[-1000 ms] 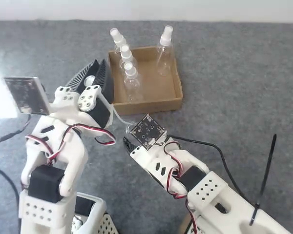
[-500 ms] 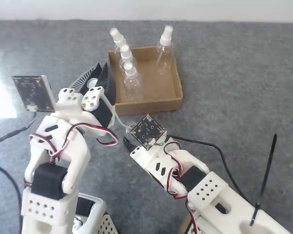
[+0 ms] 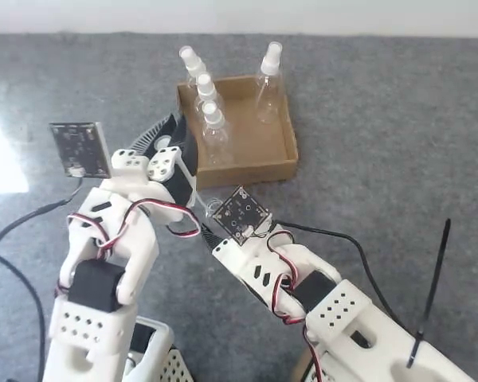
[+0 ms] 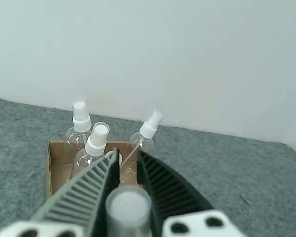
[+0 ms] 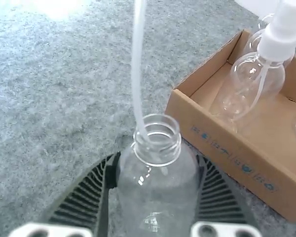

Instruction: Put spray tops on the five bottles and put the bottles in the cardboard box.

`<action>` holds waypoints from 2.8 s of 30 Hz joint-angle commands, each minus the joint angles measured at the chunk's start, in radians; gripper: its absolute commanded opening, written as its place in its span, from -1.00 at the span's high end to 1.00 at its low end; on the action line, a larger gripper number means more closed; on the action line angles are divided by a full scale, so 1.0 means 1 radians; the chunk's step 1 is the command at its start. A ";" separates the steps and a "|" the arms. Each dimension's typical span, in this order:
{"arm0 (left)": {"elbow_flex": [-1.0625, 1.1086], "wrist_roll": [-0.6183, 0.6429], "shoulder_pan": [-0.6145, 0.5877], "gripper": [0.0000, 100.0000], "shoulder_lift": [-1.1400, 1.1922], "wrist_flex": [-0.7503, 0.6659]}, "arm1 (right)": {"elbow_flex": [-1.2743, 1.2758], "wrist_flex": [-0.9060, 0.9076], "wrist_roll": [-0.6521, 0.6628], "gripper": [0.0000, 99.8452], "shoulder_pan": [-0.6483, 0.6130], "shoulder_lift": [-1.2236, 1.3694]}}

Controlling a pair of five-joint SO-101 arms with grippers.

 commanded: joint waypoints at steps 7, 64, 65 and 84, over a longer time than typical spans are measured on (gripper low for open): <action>0.047 -0.012 0.002 0.97 -0.023 -0.037 | -0.015 -0.027 0.012 0.78 -0.005 -0.041; 0.243 0.026 0.123 0.79 -0.023 -0.173 | 0.078 -0.002 0.087 0.79 0.087 -0.260; 0.243 0.026 0.123 0.77 -0.023 -0.173 | 0.078 -0.002 0.087 0.79 0.087 -0.260; 0.168 0.025 0.094 0.69 -0.025 -0.127 | 0.080 -0.002 0.087 0.79 0.091 -0.260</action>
